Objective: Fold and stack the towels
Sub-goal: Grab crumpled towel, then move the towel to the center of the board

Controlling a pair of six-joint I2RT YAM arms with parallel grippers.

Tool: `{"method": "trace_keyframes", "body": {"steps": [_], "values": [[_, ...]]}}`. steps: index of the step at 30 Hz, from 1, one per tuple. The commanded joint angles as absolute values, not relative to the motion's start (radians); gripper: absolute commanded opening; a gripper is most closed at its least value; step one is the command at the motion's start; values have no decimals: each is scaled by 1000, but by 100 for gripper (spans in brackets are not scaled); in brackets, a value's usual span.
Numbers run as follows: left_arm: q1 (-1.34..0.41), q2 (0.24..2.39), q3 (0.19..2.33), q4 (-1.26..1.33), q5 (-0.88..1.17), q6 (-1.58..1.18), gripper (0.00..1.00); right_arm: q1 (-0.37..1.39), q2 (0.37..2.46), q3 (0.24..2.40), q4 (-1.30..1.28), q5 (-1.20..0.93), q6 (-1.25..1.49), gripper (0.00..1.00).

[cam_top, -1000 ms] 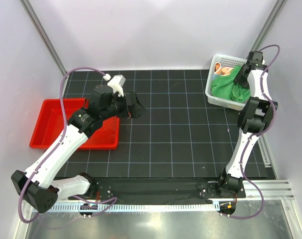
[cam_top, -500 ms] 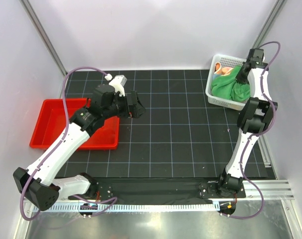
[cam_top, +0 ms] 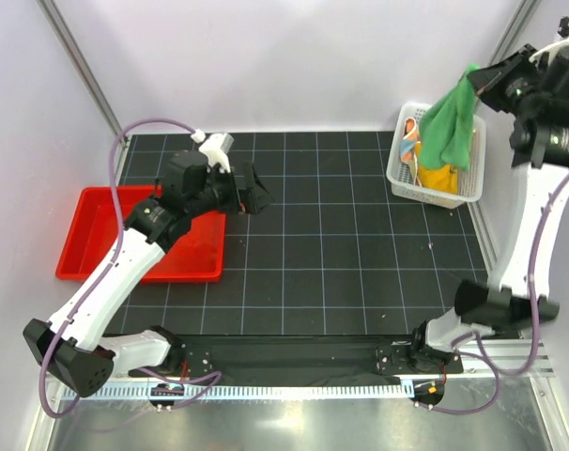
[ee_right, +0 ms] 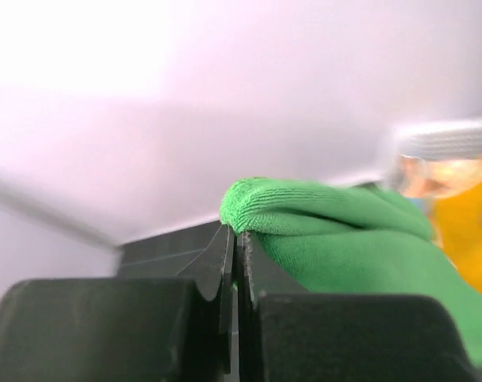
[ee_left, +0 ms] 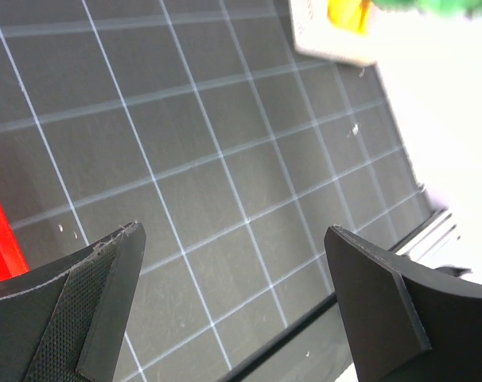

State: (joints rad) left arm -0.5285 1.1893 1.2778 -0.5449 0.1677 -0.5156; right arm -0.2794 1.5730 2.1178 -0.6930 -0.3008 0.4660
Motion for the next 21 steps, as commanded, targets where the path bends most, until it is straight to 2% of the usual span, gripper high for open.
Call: {"method": "trace_keyframes", "body": {"steps": [1, 3, 6, 10, 12, 14, 15, 16, 18, 21], "values": [[-468, 1192, 1364, -535, 253, -529, 100, -230, 1426, 1888, -468, -700, 709, 1], [-413, 1190, 1385, -538, 322, -537, 100, -158, 1323, 1781, -402, -739, 759, 1], [-371, 1190, 1402, -578, 379, -520, 100, 45, 1261, 1654, -498, -671, 697, 1], [-367, 1177, 1350, -603, 351, -486, 100, 303, 1229, 1303, -522, -456, 666, 1], [-367, 1175, 1290, -604, 341, -489, 100, 365, 1255, 1110, -423, -404, 696, 1], [-367, 1175, 1225, -604, 327, -506, 100, 447, 1294, 1017, -326, -339, 744, 9], [-368, 1174, 1203, -600, 330, -518, 99, 468, 1374, 993, -278, -331, 742, 18], [-368, 1170, 1175, -592, 336, -525, 99, 480, 1417, 1011, -284, -318, 712, 23], [-368, 1169, 1114, -555, 354, -541, 99, 497, 1536, 1127, -407, -264, 658, 35], [-392, 1180, 1063, -531, 376, -555, 95, 499, 1568, 1250, -573, -97, 591, 43]]}}
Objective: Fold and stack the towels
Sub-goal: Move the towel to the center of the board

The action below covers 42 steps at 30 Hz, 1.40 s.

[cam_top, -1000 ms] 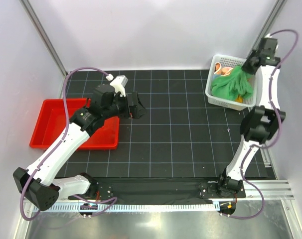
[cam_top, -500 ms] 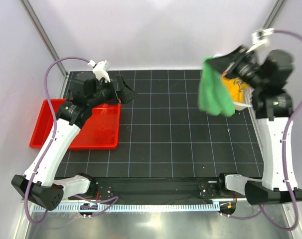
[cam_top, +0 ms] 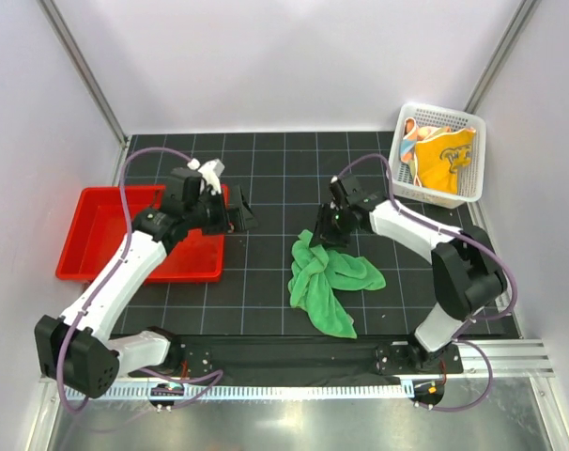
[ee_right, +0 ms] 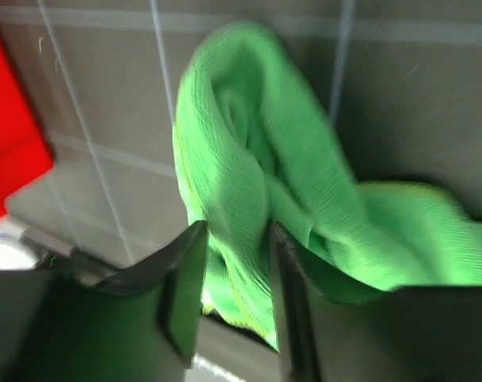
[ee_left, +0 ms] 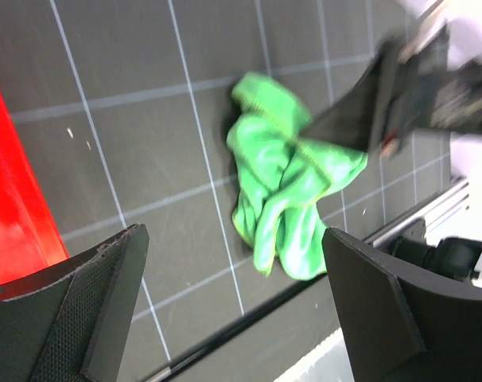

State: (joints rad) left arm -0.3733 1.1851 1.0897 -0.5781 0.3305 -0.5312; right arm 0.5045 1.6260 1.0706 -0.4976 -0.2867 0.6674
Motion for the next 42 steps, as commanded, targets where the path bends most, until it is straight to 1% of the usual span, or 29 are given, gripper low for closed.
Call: {"method": "trace_keyframes", "body": {"steps": [1, 2, 5, 7, 9, 10, 11, 12, 14, 17, 24, 27, 31, 37, 40, 42], "values": [[-406, 1186, 1057, -528, 373, -560, 94, 499, 1554, 1267, -613, -63, 578, 46], [-428, 1193, 1048, -523, 356, -563, 93, 499, 1545, 1288, -694, -10, 560, 52], [-508, 1221, 1031, -505, 341, -574, 92, 499, 1464, 1252, -784, 32, 540, 58], [-549, 1241, 1017, -470, 353, -592, 89, 499, 1377, 1168, -805, 34, 535, 60], [-574, 1267, 1000, -424, 359, -601, 84, 499, 1316, 1068, -815, 12, 567, 59], [-598, 1278, 982, -410, 357, -606, 83, 499, 1252, 1036, -813, -29, 589, 59], [-613, 1290, 973, -399, 356, -609, 82, 499, 1221, 967, -805, -53, 609, 56], [-627, 1319, 968, -397, 348, -609, 79, 502, 1185, 931, -801, -98, 650, 55], [-678, 1344, 953, -394, 339, -614, 76, 508, 1090, 850, -810, -109, 682, 51], [-760, 1370, 914, -365, 304, -643, 70, 520, 998, 770, -833, -138, 742, 50], [-917, 1400, 810, -221, 235, -719, 68, 598, 853, 600, -830, -183, 906, 50], [-971, 1446, 810, -201, 198, -721, 66, 614, 819, 566, -845, -172, 934, 51], [-997, 1502, 811, -189, 158, -726, 65, 635, 801, 528, -842, -180, 957, 51], [-1006, 1566, 815, -186, 133, -726, 57, 658, 790, 488, -847, -172, 977, 50], [-1006, 1583, 816, -186, 124, -726, 48, 661, 804, 456, -815, -179, 988, 51], [-1006, 1589, 818, -190, 123, -729, 37, 666, 822, 439, -790, -186, 994, 51]]}}
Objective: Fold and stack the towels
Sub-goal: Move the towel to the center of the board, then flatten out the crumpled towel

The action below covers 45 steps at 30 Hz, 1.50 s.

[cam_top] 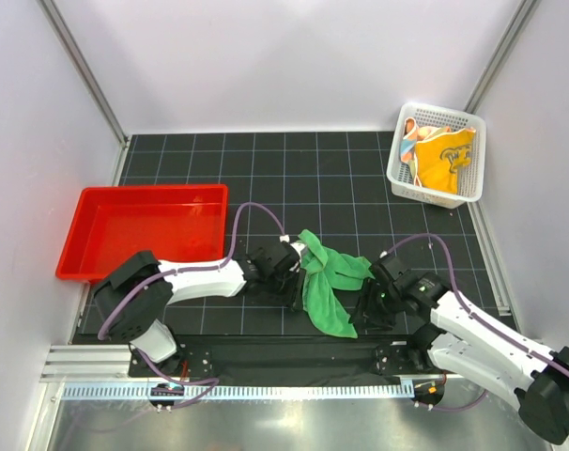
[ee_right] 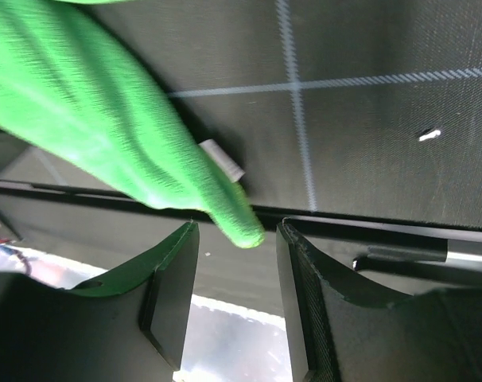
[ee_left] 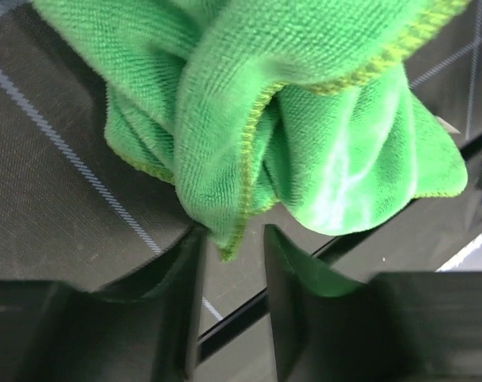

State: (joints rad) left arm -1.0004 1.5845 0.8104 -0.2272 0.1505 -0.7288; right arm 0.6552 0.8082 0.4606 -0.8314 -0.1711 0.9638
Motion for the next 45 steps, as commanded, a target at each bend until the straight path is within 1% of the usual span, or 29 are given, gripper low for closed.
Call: {"method": "trace_keyframes", "body": {"steps": [1, 2, 4, 5, 7, 8, 17, 19, 20, 21, 23, 24, 30, 32, 33, 34, 35, 36, 38, 39, 41, 42, 44, 45], "values": [[-1005, 1589, 819, -196, 117, -730, 32, 670, 830, 431, -766, -186, 1000, 51], [-1005, 1589, 822, -202, 114, -730, 24, 673, 844, 419, -755, -183, 1003, 51], [-1006, 1589, 825, -210, 104, -730, 18, 676, 856, 405, -724, -179, 1005, 51], [-1005, 1588, 830, -221, 103, -730, 12, 678, 864, 402, -715, -183, 1008, 51], [-1005, 1583, 831, -233, 97, -730, 7, 681, 870, 385, -677, -204, 1017, 51], [-1005, 1582, 834, -244, 95, -730, 1, 686, 870, 380, -669, -209, 1028, 51], [-1006, 1531, 894, -340, 58, -733, 0, 701, 818, 362, -624, -210, 1110, 41], [-1005, 1523, 903, -359, 58, -739, 0, 701, 784, 353, -627, -201, 1126, 35], [-1005, 1514, 905, -362, 61, -741, 0, 701, 770, 351, -633, -193, 1134, 29], [-1005, 1511, 908, -371, 66, -744, 0, 701, 752, 348, -643, -180, 1144, 18], [-1006, 1496, 916, -385, 69, -753, 0, 701, 715, 350, -652, -170, 1150, 10], [-1005, 1491, 916, -387, 71, -758, 0, 701, 707, 354, -667, -154, 1149, 1], [-1003, 1480, 916, -408, 42, -753, 0, 700, 728, 393, -699, -97, 1092, 1], [-985, 1477, 925, -442, 9, -744, 0, 701, 764, 445, -699, -31, 1028, 1], [-973, 1477, 928, -451, -18, -741, 0, 701, 825, 510, -730, -5, 1003, 1], [-953, 1471, 939, -460, -9, -735, 0, 701, 856, 549, -744, 88, 961, 1], [-936, 1467, 951, -491, -6, -727, 0, 701, 892, 592, -758, 113, 934, 1], [-899, 1450, 986, -509, -5, -706, 0, 700, 947, 685, -794, 144, 913, 1], [-864, 1427, 1029, -569, -15, -686, 0, 700, 988, 783, -831, 247, 848, 1], [-821, 1413, 1087, -589, -18, -660, 0, 699, 1017, 884, -863, 293, 829, 1], [-767, 1384, 1158, -624, -11, -641, 0, 663, 1052, 1000, -894, 381, 735, 1], [-705, 1379, 1233, -627, -3, -631, 0, 643, 1081, 1134, -899, 400, 694, 1], [-631, 1402, 1331, -624, 70, -629, 0, 586, 1175, 1271, -855, 452, 562, 1], [-564, 1423, 1447, -618, 99, -626, 0, 565, 1205, 1398, -833, 466, 525, 1]]}}
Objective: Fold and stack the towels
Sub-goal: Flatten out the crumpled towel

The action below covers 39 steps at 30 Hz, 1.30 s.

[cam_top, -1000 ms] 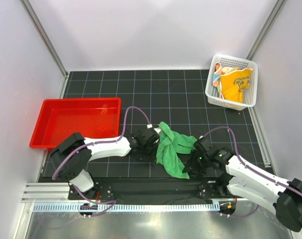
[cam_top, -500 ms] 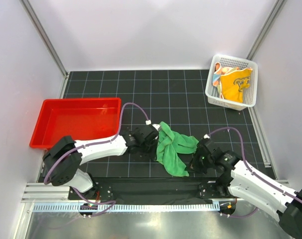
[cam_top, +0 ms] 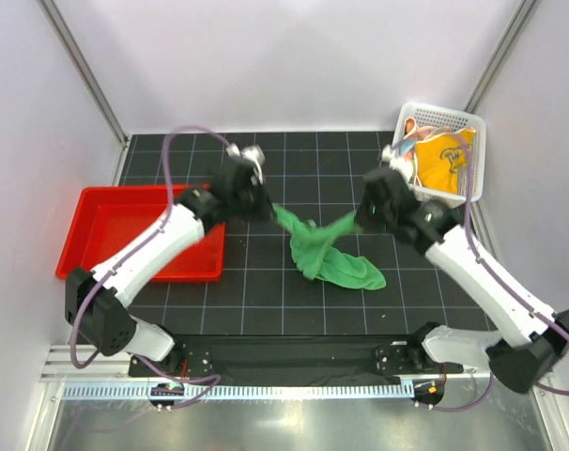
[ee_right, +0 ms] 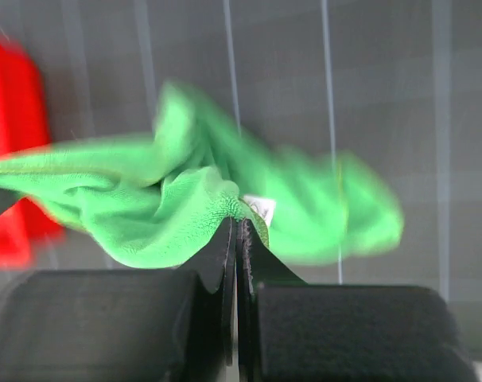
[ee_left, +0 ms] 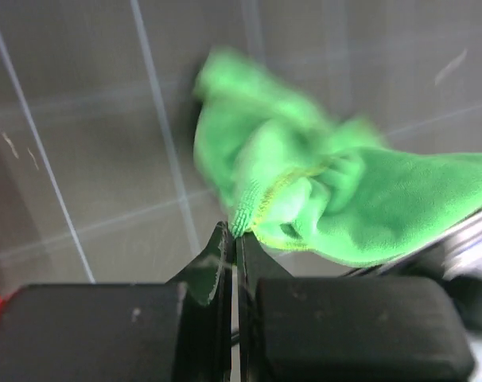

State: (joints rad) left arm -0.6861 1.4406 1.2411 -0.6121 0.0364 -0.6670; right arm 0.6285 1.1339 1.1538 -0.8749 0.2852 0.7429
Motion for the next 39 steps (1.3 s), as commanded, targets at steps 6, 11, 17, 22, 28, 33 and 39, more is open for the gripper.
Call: {"method": "trace_keyframes", "body": {"steps": [6, 11, 17, 22, 28, 33, 39], "values": [[-379, 1721, 1963, -657, 371, -696, 0, 364, 1553, 2046, -822, 407, 373, 1], [-273, 1871, 2319, -589, 517, -882, 0, 327, 1759, 2527, -884, 327, 282, 1], [-276, 1816, 2252, -485, 624, -951, 0, 327, 1620, 2331, -810, 267, 301, 1], [-287, 1621, 1988, -491, 655, -885, 0, 327, 1393, 2015, -831, 175, 334, 1], [-382, 1392, 1760, -523, 615, -867, 0, 328, 1150, 1809, -868, -20, 380, 1], [-534, 1233, 1700, -532, 496, -900, 0, 330, 1000, 1717, -853, -124, 498, 1], [-565, 1155, 1721, -621, 388, -910, 0, 330, 876, 1697, -746, -159, 601, 1]]}}
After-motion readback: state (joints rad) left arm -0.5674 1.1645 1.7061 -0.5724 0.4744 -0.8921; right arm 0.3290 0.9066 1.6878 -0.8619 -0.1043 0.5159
